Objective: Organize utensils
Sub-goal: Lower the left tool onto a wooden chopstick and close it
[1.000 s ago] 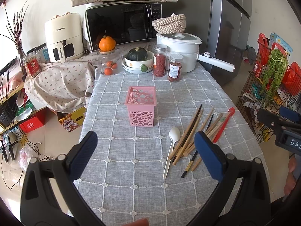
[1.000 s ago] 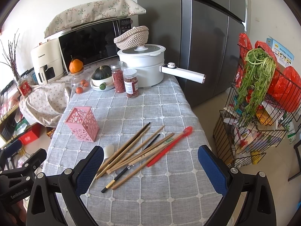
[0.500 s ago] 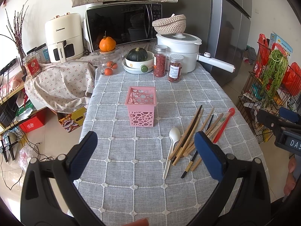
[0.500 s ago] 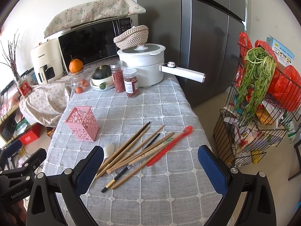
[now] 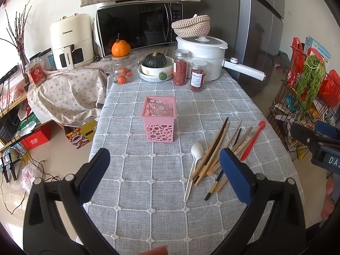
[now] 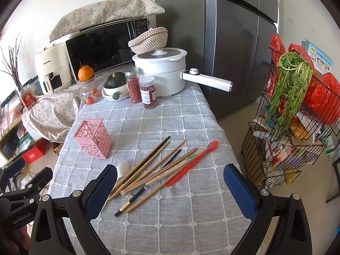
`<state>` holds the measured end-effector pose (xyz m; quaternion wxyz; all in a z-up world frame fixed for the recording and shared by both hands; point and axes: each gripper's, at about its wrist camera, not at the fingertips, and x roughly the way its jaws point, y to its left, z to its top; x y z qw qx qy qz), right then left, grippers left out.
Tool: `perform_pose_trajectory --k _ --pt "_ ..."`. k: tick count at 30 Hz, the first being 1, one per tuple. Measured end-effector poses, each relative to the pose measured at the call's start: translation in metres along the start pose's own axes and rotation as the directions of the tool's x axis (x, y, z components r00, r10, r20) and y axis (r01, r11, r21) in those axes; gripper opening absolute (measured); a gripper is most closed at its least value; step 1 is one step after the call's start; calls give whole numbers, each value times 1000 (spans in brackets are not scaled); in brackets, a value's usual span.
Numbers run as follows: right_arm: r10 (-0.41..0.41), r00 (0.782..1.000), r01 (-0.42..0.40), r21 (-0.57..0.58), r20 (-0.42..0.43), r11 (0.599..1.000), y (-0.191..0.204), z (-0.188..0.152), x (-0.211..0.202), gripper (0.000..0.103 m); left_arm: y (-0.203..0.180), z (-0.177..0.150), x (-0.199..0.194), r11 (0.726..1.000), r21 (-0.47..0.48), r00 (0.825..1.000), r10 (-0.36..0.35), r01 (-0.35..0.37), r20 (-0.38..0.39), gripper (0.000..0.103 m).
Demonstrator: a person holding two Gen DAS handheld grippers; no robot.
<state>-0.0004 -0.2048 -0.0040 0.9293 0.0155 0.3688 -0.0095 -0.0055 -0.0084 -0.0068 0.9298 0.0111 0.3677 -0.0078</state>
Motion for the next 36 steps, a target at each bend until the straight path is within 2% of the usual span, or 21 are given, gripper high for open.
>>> perform_pose_trajectory --k 4,8,11,12,14,16,19,21,24,27,29,30,32,35,36 --pt "2 1000 -2 2 -6 1000 -1 0 2 101 -1 2 5 1000 7 1000 -15 15 0 102" --pt "1 998 0 27 -60 1000 -9 7 18 101 -10 5 20 997 45 998 -63 63 -9 102" --pt "33 991 -24 71 -132 997 -24 14 36 101 -22 9 40 990 115 995 -76 84 -72 102" --pt "48 986 -34 86 -159 996 -28 15 42 101 -27 12 51 987 139 991 -68 84 -117 102" --pt "63 976 -43 99 -206 994 -35 16 54 101 -35 16 68 980 161 977 -84 116 -195 102" --pt "50 970 -31 83 -239 996 -39 16 65 101 -42 21 80 976 159 965 -107 147 -238 101" --pt "42 957 -13 101 -287 995 -50 16 81 101 -58 31 98 967 186 956 -124 177 -266 90" --pt "75 942 -25 152 -328 988 -62 14 95 99 -69 35 113 960 193 943 -138 202 -302 82" --pt "150 909 -51 252 -389 966 -79 10 118 87 -82 40 139 947 175 910 -191 270 -368 76" --pt "199 887 -73 298 -417 952 -88 9 134 71 -94 41 167 936 147 881 -235 318 -411 60" --pt "193 887 -73 284 -420 956 -86 10 138 69 -98 39 184 939 134 872 -233 317 -430 45" --pt "183 889 -68 273 -420 959 -85 10 140 69 -99 36 193 941 122 866 -232 315 -443 42" --pt "167 892 -61 255 -421 965 -84 12 143 69 -100 31 210 947 92 851 -231 308 -472 29" --pt "170 888 -62 255 -427 965 -85 13 149 69 -99 24 227 947 41 822 -256 320 -509 16" --pt "170 887 -60 258 -430 964 -86 13 151 69 -100 22 231 943 23 811 -274 333 -517 16"
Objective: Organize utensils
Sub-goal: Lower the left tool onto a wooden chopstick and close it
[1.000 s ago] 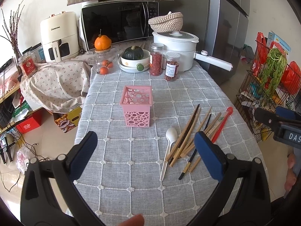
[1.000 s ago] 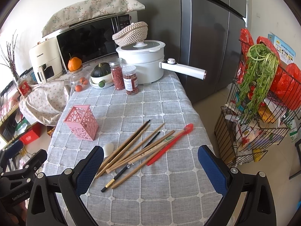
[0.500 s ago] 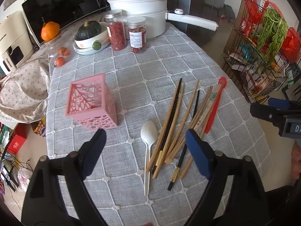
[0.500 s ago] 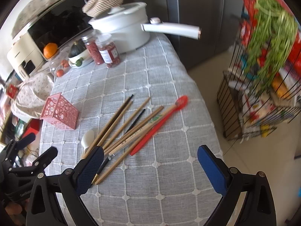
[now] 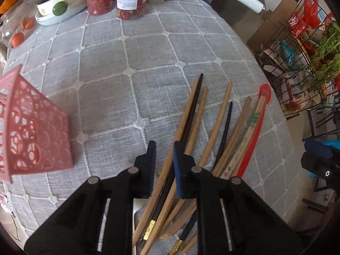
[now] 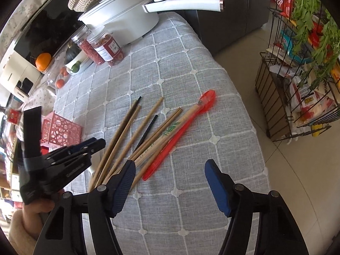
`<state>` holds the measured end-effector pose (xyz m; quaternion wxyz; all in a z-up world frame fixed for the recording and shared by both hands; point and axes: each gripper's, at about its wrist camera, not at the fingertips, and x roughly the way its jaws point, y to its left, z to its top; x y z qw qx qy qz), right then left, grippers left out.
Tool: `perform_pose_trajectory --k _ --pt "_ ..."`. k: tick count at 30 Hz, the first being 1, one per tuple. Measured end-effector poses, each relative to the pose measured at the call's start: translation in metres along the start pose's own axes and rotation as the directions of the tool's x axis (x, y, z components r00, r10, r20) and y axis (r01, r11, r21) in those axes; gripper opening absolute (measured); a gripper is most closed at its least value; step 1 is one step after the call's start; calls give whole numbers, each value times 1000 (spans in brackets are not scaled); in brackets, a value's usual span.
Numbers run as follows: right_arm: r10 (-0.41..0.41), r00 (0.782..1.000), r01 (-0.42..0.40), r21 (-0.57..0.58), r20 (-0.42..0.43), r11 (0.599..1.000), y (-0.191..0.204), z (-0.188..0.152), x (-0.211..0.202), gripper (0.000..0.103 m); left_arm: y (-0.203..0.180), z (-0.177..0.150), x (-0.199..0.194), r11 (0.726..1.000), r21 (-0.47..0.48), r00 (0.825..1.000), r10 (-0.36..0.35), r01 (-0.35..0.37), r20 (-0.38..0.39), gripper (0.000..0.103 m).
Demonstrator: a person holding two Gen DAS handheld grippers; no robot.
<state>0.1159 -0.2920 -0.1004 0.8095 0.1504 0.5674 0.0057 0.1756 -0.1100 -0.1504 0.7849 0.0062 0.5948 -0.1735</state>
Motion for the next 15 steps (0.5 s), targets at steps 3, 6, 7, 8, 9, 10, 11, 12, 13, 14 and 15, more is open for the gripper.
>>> perform_pose_trajectory --k 3,6,7,8,9,10,11,12,13,14,15 --pt "-1 1000 1 17 -9 1000 -5 5 5 69 1 1 6 999 -24 999 -47 47 -7 16" --pt "1 1000 0 31 -21 1000 -8 7 9 69 4 7 11 997 -41 998 -60 60 -2 16" --pt "2 1000 -1 33 -24 999 -8 8 11 69 5 8 12 997 -43 998 -58 58 -2 16" --pt "2 1000 -1 34 -28 999 -8 8 12 69 7 9 13 997 -46 998 -62 62 -3 16" --pt "3 999 -2 34 -32 999 -8 8 13 69 7 10 15 996 -53 998 -70 69 -6 16" --pt "3 999 -2 33 -35 999 -8 8 14 69 8 11 15 996 -56 998 -67 67 -6 16" --pt "2 999 -1 31 -36 1000 -7 7 14 69 8 12 16 997 -57 998 -60 59 -4 16" --pt "0 999 1 31 -36 1000 -7 8 15 69 7 12 16 997 -53 999 -50 50 2 16" --pt "-3 999 4 31 -36 1000 -7 8 15 69 6 13 18 998 -48 999 -39 40 6 15" --pt "-5 999 7 31 -36 999 -7 7 16 69 4 12 19 999 -42 1000 -25 25 12 15" --pt "-8 999 9 34 -36 999 -7 8 16 69 3 12 19 999 -36 1000 -17 17 10 14"
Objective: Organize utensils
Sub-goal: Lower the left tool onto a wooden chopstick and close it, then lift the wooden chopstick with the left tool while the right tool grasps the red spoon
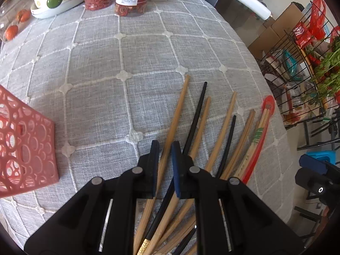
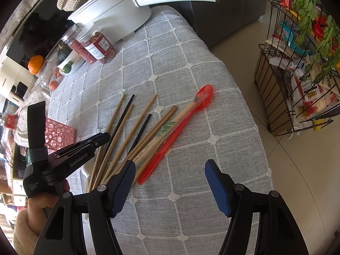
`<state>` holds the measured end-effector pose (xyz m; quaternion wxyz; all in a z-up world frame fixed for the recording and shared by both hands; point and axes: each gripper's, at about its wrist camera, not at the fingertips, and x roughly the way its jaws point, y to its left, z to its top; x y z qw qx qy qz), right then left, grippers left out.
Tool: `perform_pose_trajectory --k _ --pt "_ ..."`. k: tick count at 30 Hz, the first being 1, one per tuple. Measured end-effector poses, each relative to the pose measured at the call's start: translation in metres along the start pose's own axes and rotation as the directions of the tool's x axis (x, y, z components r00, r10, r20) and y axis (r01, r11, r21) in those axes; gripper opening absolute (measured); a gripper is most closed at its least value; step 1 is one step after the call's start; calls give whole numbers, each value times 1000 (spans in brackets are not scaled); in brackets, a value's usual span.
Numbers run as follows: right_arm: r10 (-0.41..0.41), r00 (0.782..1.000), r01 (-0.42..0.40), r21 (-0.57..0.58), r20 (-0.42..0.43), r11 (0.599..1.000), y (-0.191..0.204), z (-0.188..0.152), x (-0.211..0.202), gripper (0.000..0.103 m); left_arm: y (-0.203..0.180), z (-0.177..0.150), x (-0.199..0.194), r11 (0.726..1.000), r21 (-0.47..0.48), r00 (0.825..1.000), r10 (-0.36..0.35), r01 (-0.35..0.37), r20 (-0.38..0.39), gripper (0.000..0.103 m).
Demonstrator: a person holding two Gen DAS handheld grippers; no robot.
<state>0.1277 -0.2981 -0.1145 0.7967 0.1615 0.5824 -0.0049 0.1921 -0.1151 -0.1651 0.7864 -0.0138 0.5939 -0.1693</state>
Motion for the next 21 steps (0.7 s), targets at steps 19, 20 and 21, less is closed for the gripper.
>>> perform_pose_trajectory --k 19,20,21 --pt "3 1000 -3 25 -14 1000 9 4 14 59 9 -59 -142 996 89 949 -25 -4 314 8" --pt "-2 1000 3 29 -20 1000 8 4 17 57 13 -64 -149 997 82 944 -23 -5 330 8" --pt "-7 1000 8 39 -26 999 6 5 20 54 16 -69 -156 997 81 939 -15 -14 345 8"
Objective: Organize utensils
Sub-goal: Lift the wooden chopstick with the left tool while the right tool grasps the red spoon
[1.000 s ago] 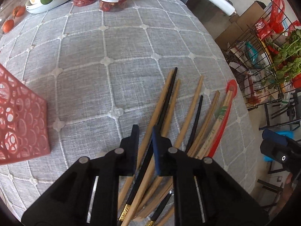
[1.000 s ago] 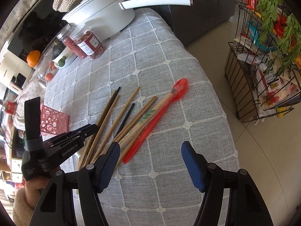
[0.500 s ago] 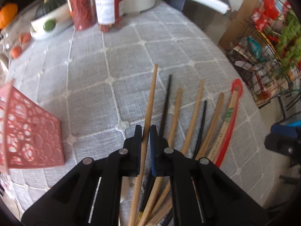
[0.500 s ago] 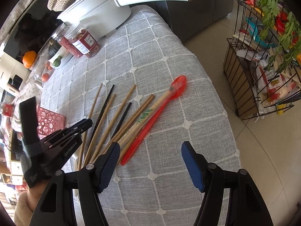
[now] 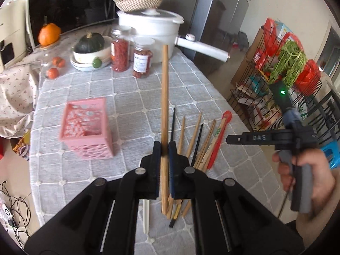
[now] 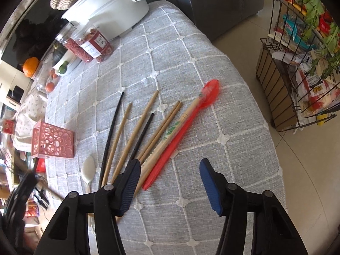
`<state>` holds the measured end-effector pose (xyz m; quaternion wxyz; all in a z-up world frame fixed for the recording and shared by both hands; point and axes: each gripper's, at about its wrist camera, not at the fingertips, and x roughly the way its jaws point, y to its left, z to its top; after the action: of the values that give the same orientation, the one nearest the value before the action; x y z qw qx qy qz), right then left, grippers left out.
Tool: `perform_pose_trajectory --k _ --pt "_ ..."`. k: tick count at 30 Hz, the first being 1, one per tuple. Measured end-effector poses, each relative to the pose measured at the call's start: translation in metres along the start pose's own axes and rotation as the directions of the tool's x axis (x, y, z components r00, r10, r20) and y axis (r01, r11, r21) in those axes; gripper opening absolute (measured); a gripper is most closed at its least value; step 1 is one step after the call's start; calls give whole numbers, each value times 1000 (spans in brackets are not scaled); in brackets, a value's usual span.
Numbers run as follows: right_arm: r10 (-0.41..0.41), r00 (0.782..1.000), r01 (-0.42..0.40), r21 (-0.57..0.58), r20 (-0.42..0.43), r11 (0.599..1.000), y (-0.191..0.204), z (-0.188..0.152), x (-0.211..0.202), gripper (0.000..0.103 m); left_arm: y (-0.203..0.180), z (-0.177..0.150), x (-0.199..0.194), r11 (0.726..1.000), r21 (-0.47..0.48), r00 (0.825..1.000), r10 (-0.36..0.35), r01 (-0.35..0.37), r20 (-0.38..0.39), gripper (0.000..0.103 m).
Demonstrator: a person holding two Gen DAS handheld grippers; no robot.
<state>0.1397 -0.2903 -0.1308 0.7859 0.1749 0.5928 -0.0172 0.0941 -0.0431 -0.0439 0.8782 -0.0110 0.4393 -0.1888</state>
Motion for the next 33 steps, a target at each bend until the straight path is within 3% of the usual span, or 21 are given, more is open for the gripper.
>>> perform_pose_trajectory --k 7,10,18,33 --pt "-10 999 13 88 -32 996 -22 2 20 34 28 -16 -33 997 -81 998 11 -5 69 8" --pt "10 999 -5 129 -39 992 -28 2 23 30 36 -20 -40 996 -86 996 27 -19 87 8" --pt "54 998 -49 132 -35 990 -16 7 30 22 52 -26 -50 995 -98 996 0 9 93 8" --pt "-29 999 32 169 -18 985 0 24 56 17 62 -28 -52 991 -130 996 -16 27 85 8"
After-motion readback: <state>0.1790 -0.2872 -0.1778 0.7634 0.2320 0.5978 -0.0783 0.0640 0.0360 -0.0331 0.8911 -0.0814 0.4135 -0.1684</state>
